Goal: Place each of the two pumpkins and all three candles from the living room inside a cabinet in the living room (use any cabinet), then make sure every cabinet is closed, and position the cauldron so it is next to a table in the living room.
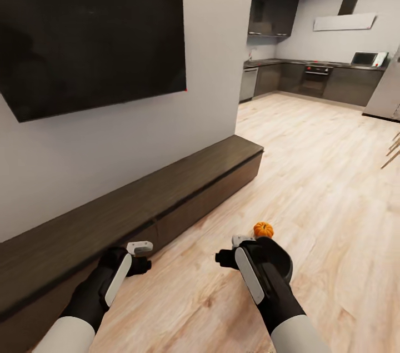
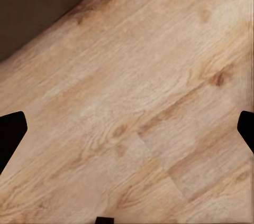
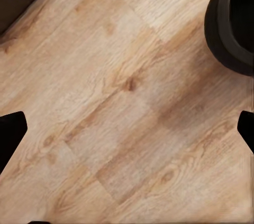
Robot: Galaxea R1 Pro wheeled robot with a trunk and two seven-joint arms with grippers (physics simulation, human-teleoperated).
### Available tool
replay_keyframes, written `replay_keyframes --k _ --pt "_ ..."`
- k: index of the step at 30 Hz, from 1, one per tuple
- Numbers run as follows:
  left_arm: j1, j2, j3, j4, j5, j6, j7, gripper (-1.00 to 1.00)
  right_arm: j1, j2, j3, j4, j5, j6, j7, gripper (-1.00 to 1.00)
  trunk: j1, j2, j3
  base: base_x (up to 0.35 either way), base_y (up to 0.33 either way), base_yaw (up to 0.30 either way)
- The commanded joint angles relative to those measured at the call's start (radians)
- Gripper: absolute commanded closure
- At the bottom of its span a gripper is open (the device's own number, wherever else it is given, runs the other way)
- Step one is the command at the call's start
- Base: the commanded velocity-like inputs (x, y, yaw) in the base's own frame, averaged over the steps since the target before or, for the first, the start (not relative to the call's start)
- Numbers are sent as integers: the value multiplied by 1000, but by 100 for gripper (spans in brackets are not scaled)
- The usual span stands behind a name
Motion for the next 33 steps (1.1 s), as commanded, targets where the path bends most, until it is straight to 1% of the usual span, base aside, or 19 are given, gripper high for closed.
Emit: replay_keyframes --k 1,3,33 --pt "0 0 -1 -1 11 3 10 -100 -1 0 1 0 -10 2 -10 -100 -4 7 2 0 0 -293" --pt "0 0 -1 -1 11 3 10 -100 -1 0 1 0 -10 2 -10 -100 -12 21 9 0 0 -293" --pt "0 -3 -4 -3 10 0 7 -100 -1 0 0 1 -10 -3 -10 -100 -12 21 9 0 -4 -293"
